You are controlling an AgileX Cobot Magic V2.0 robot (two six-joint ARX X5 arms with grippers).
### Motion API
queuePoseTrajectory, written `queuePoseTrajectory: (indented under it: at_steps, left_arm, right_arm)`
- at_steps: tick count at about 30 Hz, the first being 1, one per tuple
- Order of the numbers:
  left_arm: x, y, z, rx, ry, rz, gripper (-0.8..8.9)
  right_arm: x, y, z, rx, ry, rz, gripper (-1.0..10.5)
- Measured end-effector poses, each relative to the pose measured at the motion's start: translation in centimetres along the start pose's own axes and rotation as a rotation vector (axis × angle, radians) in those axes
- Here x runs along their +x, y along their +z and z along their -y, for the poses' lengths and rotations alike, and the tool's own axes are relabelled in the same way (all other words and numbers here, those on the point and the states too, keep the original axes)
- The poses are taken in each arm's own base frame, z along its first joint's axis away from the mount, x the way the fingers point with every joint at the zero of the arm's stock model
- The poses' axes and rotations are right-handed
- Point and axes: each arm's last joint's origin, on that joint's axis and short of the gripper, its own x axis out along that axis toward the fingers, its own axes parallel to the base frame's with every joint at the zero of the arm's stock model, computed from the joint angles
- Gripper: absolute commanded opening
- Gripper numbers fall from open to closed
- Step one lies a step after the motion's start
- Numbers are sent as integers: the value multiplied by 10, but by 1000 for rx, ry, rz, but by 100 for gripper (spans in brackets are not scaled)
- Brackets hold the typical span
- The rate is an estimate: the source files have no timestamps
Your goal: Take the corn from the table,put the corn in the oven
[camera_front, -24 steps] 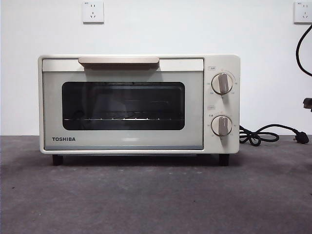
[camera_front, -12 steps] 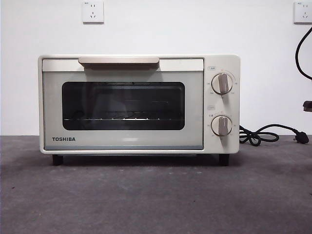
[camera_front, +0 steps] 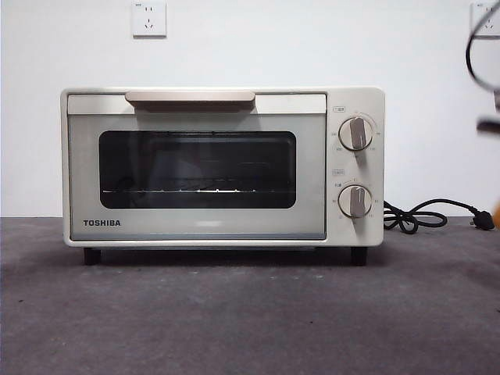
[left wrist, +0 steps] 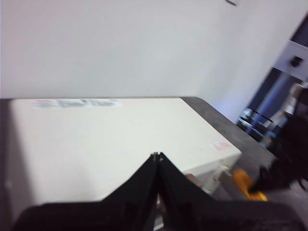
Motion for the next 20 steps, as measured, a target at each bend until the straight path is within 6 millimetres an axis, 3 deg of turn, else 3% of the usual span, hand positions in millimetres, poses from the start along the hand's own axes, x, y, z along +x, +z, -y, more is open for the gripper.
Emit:
queuePoseTrajectory:
  at_steps: [6, 11, 20]
  left_arm:
    - [24, -6, 10, 8, -99, -47, -6]
    - [41, 1, 21, 22, -91, -64, -6]
    - [79, 26, 44, 144, -15, -171, -6]
  right_arm:
    - [-62, 5, -16, -55, 129, 189, -12]
    - [-106, -4, -27, -99, 198, 307, -12]
    - [-160, -30, -41, -186, 350, 456, -12]
